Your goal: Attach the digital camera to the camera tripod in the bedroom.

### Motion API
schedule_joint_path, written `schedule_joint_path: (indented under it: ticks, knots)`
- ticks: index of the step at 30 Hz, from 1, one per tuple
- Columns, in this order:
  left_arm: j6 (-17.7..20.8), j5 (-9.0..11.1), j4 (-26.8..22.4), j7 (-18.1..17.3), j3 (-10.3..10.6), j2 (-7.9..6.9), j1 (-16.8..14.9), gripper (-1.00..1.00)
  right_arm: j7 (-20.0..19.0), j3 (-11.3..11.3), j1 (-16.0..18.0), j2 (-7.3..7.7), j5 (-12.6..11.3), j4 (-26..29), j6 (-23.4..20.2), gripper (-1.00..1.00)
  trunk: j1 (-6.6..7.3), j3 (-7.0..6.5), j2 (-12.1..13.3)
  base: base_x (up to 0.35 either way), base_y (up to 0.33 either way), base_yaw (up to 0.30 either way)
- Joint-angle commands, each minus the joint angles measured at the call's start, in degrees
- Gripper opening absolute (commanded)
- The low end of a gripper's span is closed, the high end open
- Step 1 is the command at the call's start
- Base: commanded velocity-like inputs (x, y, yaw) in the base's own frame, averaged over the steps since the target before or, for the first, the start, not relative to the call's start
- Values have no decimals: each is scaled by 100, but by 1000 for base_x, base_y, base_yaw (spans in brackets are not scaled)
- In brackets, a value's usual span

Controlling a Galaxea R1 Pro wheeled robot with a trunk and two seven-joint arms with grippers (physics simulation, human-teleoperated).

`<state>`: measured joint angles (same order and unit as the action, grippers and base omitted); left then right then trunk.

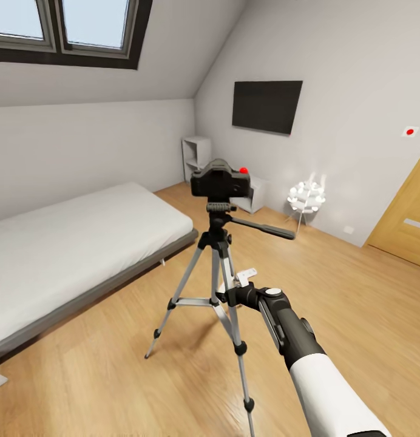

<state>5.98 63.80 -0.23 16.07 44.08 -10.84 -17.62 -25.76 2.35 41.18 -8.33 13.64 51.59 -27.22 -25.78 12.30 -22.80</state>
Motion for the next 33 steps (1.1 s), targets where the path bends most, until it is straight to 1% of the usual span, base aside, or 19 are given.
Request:
schedule_joint_path:
  ticks: [1, 8, 11, 21, 33]
  knots:
    - [24, 32, -3, 19, 48, 0, -5, 100, -39, -7, 4, -2, 60, 9, -19, 100, -1, 11, -12, -250, 0, 0]
    - [25, 35, -3, 19, 48, 2, -5, 100, -35, -7, 4, -2, 60, 9, -18, 100, -1, 11, -12, -309, 0, 0]
    - [26, 37, -3, 19, 48, -3, -5, 100, -35, -7, 4, -2, 60, 9, -19, 100, -1, 11, -12, -140, 0, 0]
    - [26, 36, -3, 19, 48, -6, -5, 100, -15, -69, 4, 6, 57, 9, -13, 100, -1, 11, -12, -11, 0, 0]
    - [26, 29, -3, 19, 48, -6, -5, 100, 176, -120, 4, 6, 60, 9, -3, 100, -1, 11, -12, 0, 0, 0]
